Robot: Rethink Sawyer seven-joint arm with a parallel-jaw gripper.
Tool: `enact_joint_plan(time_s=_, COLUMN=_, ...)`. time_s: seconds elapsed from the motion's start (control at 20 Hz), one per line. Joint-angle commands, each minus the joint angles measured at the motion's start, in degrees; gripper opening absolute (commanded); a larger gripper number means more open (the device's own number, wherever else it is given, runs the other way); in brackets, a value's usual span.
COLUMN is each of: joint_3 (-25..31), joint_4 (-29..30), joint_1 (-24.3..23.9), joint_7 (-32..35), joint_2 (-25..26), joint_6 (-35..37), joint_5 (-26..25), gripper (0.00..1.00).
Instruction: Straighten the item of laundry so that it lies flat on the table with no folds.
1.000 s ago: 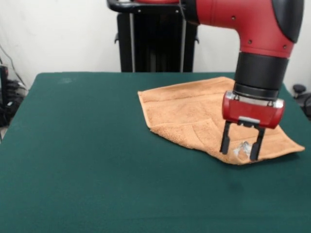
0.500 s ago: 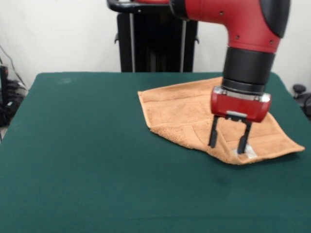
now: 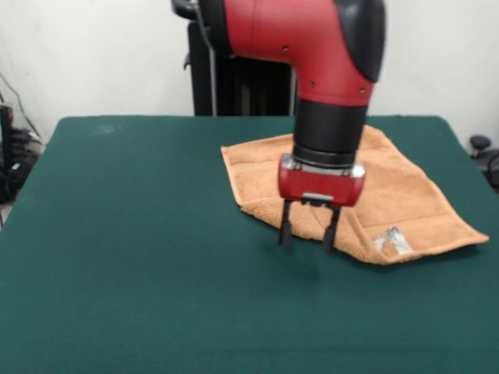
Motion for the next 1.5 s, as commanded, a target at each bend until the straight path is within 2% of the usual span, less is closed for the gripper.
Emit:
enact_joint_plan(time_s=0.05, joint_3=12.99, joint_4=-0.13, joint_1=-1.91, joint_7=-10.83, joint_2=2.07, joint_6=8.76, joint_5=-11.21, gripper=1.00)
enact_joint_plan(time_s=0.35, joint_3=14.74, joint_4=0.91, joint_1=-2.38, joint_7=-5.80, joint_2=0.15, joint_6=9.80, joint_5=-16.31, gripper=1.00)
enact_joint_plan(time_s=0.7, joint_3=16.45, joint_4=4.51, joint_1=-3.88, joint_7=-2.63, joint_2=-5.46, joint_6=13.90, joint_5=-16.67, gripper=1.00)
enact_joint_plan(time_s=1.1, joint_3=18.05, joint_4=7.50, joint_1=-5.31, joint_7=-2.23, joint_2=-10.20, joint_6=17.43, joint_5=-16.13, gripper=1.00)
enact_joint_plan(time_s=1.5, joint_3=16.81, joint_4=6.31, joint_1=-3.79, joint_7=0.26, joint_2=-6.71, joint_6=13.56, joint_5=-18.00, gripper=1.00)
